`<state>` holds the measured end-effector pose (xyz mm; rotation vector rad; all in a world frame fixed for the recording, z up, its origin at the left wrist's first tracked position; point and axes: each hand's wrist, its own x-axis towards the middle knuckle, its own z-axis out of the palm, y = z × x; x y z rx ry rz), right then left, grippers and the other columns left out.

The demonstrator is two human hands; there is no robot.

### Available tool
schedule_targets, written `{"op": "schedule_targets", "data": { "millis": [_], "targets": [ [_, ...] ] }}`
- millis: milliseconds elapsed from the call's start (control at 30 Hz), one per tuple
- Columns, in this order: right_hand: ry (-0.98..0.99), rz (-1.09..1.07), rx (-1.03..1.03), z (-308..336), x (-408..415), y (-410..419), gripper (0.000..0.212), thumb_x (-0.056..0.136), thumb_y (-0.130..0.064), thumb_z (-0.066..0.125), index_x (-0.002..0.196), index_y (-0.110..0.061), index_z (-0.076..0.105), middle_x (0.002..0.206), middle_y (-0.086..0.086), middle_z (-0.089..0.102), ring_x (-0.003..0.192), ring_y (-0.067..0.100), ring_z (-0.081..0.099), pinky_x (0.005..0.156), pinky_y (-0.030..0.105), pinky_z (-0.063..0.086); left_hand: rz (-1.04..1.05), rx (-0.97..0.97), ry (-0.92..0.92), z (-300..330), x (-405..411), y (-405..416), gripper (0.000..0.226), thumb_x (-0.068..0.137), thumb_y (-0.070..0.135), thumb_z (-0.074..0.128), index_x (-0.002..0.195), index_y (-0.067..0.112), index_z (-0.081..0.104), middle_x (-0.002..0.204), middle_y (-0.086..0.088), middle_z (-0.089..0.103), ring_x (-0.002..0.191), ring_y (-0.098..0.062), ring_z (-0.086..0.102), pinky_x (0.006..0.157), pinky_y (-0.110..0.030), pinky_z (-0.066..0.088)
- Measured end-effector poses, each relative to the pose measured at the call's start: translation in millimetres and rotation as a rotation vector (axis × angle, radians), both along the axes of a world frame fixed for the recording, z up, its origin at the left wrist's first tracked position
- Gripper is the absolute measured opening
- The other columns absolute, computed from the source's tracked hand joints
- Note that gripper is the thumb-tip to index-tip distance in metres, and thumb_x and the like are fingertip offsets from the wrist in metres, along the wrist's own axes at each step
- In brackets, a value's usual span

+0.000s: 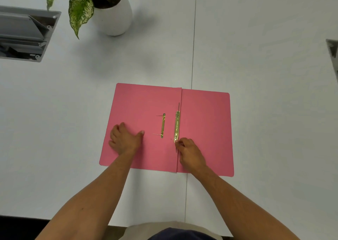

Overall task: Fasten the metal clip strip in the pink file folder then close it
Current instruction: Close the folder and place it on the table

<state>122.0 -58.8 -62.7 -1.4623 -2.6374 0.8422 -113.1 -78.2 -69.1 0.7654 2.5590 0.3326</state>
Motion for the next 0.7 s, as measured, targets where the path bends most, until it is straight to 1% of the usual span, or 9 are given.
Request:
{"op": "schedule_targets", "data": {
  "millis": [133, 200, 233, 300, 433, 533, 633, 700],
  "targets": [
    [-0.024, 0.011, -0.017, -2, 2, -3, 0.042, 0.088, 0.002, 0.054, 0.129, -0.004, 0.054, 0.123, 0.013, 0.059, 0.107, 0.03, 0.052, 0.084, 0.038, 0.052, 0.061, -0.071, -0.033, 0, -6, -3, 0.113, 0.057, 0.066, 0.075, 0.143, 0.014, 0.024, 0.155, -0.015, 0.021, 0.142, -0.031, 0.017, 0.109, -0.06, 0.022],
    [-0.011, -0.017, -0.047, -2, 3, -6, 0.051, 0.086, 0.006, 0.054, 0.135, -0.006, 0.048, 0.135, 0.014, 0.054, 0.117, 0.032, 0.049, 0.095, 0.04, 0.048, 0.1, -0.076, -0.033, 1, -8, -5, 0.118, 0.055, 0.068, 0.076, 0.145, 0.013, 0.021, 0.156, -0.015, 0.019, 0.144, -0.03, 0.015, 0.11, -0.059, 0.021],
    [-0.005, -0.033, -0.057, -2, 4, -7, 0.056, 0.084, 0.008, 0.053, 0.138, -0.007, 0.045, 0.14, 0.015, 0.05, 0.122, 0.033, 0.046, 0.101, 0.041, 0.044, 0.125, -0.065, -0.026, 1, -11, -6, 0.119, 0.054, 0.067, 0.077, 0.144, 0.013, 0.022, 0.155, -0.016, 0.021, 0.143, -0.031, 0.017, 0.11, -0.058, 0.021],
    [-0.023, -0.038, -0.062, -2, 6, -8, 0.063, 0.081, 0.009, 0.052, 0.141, -0.008, 0.04, 0.145, 0.014, 0.045, 0.128, 0.032, 0.042, 0.105, 0.042, 0.04, 0.193, -0.039, -0.011, 2, -16, -8, 0.116, 0.052, 0.065, 0.079, 0.14, 0.009, 0.028, 0.15, -0.017, 0.028, 0.139, -0.035, 0.024, 0.108, -0.056, 0.024],
    [-0.128, -0.012, -0.024, -2, 8, -8, 0.07, 0.077, 0.004, 0.055, 0.142, -0.015, 0.038, 0.147, 0.006, 0.043, 0.131, 0.027, 0.038, 0.102, 0.044, 0.037, 0.238, -0.073, 0.006, 6, -30, -7, 0.104, 0.051, 0.061, 0.081, 0.127, 0.006, 0.037, 0.135, -0.021, 0.041, 0.125, -0.039, 0.037, 0.099, -0.054, 0.033],
    [-0.182, -0.002, -0.022, -2, 9, -8, 0.073, 0.074, 0.0, 0.056, 0.142, -0.018, 0.038, 0.151, 0.003, 0.037, 0.139, 0.025, 0.028, 0.106, 0.048, 0.03, 0.26, -0.115, -0.056, 9, -44, -3, 0.097, 0.052, 0.056, 0.084, 0.124, 0.008, 0.039, 0.13, -0.022, 0.043, 0.121, -0.039, 0.04, 0.096, -0.054, 0.035],
    [-0.227, -0.004, -0.057, -4, 10, -7, 0.075, 0.077, -0.003, 0.055, 0.146, -0.02, 0.03, 0.157, 0.002, 0.027, 0.144, 0.024, 0.018, 0.112, 0.055, 0.019, 0.267, -0.137, -0.12, 12, -56, 1, 0.091, 0.053, 0.05, 0.087, 0.119, 0.009, 0.041, 0.127, -0.022, 0.046, 0.12, -0.04, 0.042, 0.096, -0.054, 0.036],
    [-0.241, -0.015, -0.073, -5, 12, -6, 0.076, 0.079, -0.004, 0.053, 0.147, -0.022, 0.025, 0.158, 0.0, 0.023, 0.146, 0.023, 0.014, 0.114, 0.056, 0.015, 0.273, -0.13, -0.153, 13, -59, 2, 0.087, 0.053, 0.046, 0.088, 0.117, 0.009, 0.041, 0.127, -0.021, 0.047, 0.12, -0.04, 0.042, 0.095, -0.053, 0.037]
  ]
}}
